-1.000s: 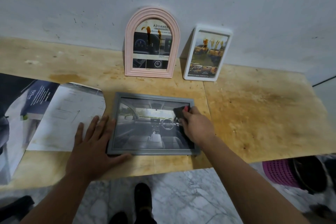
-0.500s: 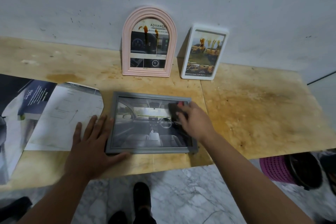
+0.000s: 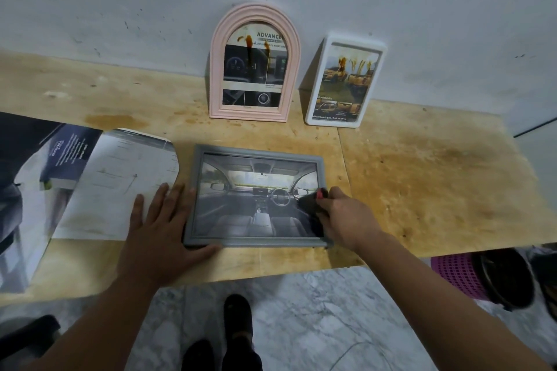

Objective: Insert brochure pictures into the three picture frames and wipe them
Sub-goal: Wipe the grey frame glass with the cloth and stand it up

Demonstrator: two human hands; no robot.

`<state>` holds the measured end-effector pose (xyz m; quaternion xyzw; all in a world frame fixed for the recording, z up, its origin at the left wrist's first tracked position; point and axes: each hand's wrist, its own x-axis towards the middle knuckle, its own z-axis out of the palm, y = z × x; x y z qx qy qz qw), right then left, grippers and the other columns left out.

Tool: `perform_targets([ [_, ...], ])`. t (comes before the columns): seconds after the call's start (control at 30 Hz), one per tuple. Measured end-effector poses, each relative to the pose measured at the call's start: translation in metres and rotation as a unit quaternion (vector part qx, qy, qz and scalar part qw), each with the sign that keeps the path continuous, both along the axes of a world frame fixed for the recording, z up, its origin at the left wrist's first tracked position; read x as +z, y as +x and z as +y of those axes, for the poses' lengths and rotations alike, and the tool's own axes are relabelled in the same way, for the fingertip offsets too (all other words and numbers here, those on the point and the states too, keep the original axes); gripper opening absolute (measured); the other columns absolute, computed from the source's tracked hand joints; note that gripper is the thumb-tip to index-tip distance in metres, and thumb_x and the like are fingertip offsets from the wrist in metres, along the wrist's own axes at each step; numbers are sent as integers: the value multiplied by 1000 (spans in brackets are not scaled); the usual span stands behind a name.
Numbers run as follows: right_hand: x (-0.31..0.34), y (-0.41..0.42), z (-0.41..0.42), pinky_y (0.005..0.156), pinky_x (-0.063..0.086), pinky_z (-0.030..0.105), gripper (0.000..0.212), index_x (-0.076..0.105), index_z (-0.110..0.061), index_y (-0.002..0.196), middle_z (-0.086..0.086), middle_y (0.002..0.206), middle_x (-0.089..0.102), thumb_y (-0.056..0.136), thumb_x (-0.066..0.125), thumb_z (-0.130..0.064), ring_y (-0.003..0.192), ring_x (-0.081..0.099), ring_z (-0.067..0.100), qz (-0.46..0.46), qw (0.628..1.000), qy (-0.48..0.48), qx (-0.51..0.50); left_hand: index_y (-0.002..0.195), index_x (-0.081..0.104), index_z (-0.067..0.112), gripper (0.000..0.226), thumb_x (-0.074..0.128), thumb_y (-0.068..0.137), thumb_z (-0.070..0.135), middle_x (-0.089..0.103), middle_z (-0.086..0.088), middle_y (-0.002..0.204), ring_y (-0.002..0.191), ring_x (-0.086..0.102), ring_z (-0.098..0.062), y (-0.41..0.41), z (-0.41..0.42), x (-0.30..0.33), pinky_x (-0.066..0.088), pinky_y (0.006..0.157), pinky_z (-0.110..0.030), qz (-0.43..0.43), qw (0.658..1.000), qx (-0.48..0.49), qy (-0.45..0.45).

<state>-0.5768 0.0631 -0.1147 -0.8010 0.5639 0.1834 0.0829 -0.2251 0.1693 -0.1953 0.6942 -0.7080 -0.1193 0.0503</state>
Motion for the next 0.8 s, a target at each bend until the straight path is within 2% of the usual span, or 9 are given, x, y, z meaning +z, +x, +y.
perform_targets([
  [0.1, 0, -6, 19, 67, 57, 39, 33, 70, -23, 125, 2, 119, 56, 100, 51, -35, 81, 66, 30, -54, 998, 21, 0, 164, 18, 20, 122, 38, 73, 98, 13, -5, 172, 160, 8, -26, 0, 0, -1, 8, 126, -62, 6, 1000, -1, -5],
  [0.2, -6, -4, 37, 64, 53, 35, 36, 73, -26, 120, -3, 110, 58, 94, 52, -38, 81, 67, 26, -117, 992, 38, 1, 164, 15, 20, 123, 36, 72, 99, 12, -5, 172, 160, 7, -27, 0, -1, -1, 7, 126, -62, 11, 1000, -4, -8],
  [0.3, -14, 13, 53, 64, 52, 32, 46, 71, -32, 124, -6, 105, 57, 93, 41, -47, 81, 64, 21, -168, 985, 46, -2, 165, 12, 20, 124, 35, 72, 99, 11, -5, 172, 160, 5, -27, 0, 0, -1, 7, 126, -62, 12, 1000, -5, -3],
  [0.4, -20, 39, 61, 67, 52, 29, 39, 70, -33, 127, -8, 111, 58, 96, 48, -40, 89, 63, 15, -222, 975, 35, 0, 165, 13, 20, 125, 34, 72, 100, 11, -5, 173, 160, 5, -27, 0, 0, -1, 7, 125, -63, 10, 1000, -5, 0],
  [0.5, -26, 69, 61, 70, 55, 35, 38, 68, -33, 128, -6, 111, 57, 96, 48, -39, 88, 65, 23, -232, 972, 45, 11, 165, 12, 20, 125, 32, 72, 101, 10, -5, 173, 160, 5, -28, 0, 0, 0, 8, 125, -63, 5, 1000, -8, 1],
  [0.6, -31, 95, 58, 70, 49, 34, 39, 67, -36, 128, -7, 105, 54, 96, 46, -41, 81, 63, 26, -224, 973, 31, 46, 165, 9, 20, 125, 29, 72, 101, 7, -6, 173, 160, 2, -28, 0, 0, -1, 8, 125, -63, -1, 1000, -11, 4],
  [0.7, -31, 122, 56, 67, 44, 32, 36, 66, -33, 130, -5, 111, 54, 99, 49, -38, 85, 65, 25, -252, 965, 30, 71, 164, 14, 17, 124, 30, 73, 100, 11, -8, 172, 160, 6, -30, 0, -1, -2, 9, 124, -65, 0, 1000, -15, 5],
  [0.8, -33, 155, 60, 70, 49, 37, 33, 68, -30, 128, -1, 113, 56, 98, 53, -34, 90, 64, 30, -294, 952, 40, 74, 163, 21, 16, 118, 30, 77, 96, 17, -9, 171, 159, 11, -31, 0, -1, -3, 11, 124, -65, 7, 1000, -14, 3],
])
